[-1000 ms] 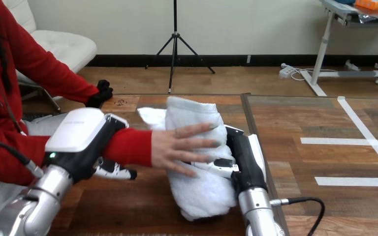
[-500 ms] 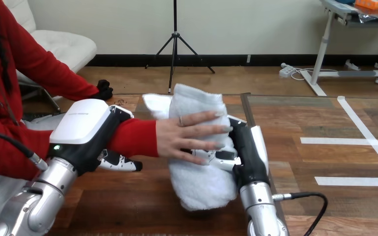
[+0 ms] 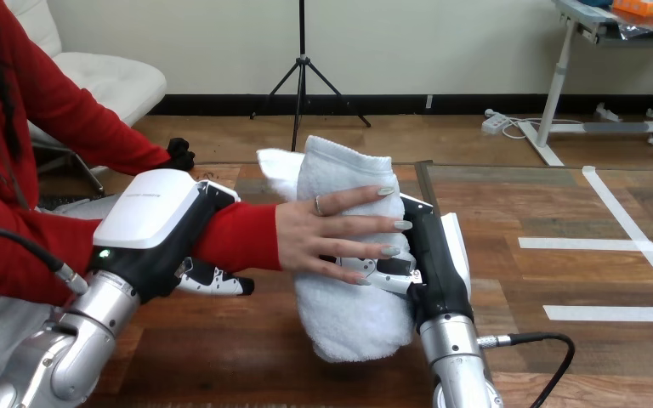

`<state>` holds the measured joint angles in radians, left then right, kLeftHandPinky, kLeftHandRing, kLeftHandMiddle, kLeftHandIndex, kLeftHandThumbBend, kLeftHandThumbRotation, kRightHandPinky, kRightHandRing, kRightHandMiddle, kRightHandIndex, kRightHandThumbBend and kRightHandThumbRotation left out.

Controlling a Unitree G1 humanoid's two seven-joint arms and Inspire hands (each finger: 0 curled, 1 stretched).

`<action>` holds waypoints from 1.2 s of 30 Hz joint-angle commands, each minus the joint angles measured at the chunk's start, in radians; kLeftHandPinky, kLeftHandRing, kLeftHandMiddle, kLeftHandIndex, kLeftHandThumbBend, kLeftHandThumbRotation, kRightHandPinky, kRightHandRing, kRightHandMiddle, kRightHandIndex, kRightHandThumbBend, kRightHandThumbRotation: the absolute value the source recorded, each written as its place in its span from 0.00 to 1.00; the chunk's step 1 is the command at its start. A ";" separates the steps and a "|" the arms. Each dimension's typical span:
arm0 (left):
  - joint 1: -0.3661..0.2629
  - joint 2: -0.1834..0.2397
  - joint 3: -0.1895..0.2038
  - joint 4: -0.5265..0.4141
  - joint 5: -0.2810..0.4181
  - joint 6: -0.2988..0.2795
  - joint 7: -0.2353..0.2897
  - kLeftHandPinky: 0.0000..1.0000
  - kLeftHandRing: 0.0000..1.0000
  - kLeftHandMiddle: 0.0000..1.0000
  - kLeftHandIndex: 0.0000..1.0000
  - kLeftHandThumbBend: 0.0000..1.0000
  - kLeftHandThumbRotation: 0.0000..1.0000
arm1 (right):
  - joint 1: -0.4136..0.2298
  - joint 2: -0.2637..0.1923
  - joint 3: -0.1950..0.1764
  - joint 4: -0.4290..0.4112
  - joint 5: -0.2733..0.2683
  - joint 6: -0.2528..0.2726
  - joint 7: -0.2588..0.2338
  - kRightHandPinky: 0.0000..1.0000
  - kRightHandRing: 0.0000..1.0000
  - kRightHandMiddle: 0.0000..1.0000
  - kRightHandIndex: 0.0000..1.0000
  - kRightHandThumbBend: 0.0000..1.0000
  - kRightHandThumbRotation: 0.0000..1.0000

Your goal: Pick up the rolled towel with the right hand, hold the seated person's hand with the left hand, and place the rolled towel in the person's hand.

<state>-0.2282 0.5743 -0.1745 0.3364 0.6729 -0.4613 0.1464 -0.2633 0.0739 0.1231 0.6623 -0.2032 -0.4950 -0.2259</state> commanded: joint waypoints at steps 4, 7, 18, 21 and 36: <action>-0.125 -0.041 -0.006 -0.120 -0.029 -0.081 0.024 0.28 0.31 0.35 0.36 0.81 0.00 | -0.043 0.099 0.098 -0.117 -0.014 0.006 0.061 0.25 0.30 0.43 0.44 0.78 0.00; -0.126 -0.043 -0.005 -0.115 -0.030 -0.086 0.027 0.28 0.31 0.35 0.36 0.81 0.00 | -0.042 0.098 0.096 -0.122 -0.012 0.013 0.063 0.25 0.30 0.43 0.44 0.77 0.00; -0.120 -0.046 0.001 -0.119 -0.030 -0.085 0.022 0.29 0.31 0.36 0.37 0.79 0.00 | -0.039 0.092 0.094 -0.129 -0.008 0.020 0.065 0.25 0.30 0.43 0.44 0.77 0.00; -0.119 -0.046 0.002 -0.122 -0.025 -0.083 0.023 0.29 0.31 0.36 0.37 0.80 0.00 | -0.039 0.092 0.093 -0.131 -0.005 0.022 0.066 0.25 0.30 0.43 0.44 0.77 0.00; -0.117 -0.048 0.005 -0.112 -0.025 -0.094 0.033 0.29 0.32 0.37 0.38 0.81 0.00 | -0.041 0.091 0.088 -0.127 0.024 0.008 0.079 0.27 0.33 0.44 0.44 0.77 0.00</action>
<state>-0.2373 0.5634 -0.1588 0.3147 0.6679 -0.4924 0.1542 -0.2505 0.0733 0.1233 0.5942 -0.1658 -0.4577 -0.2055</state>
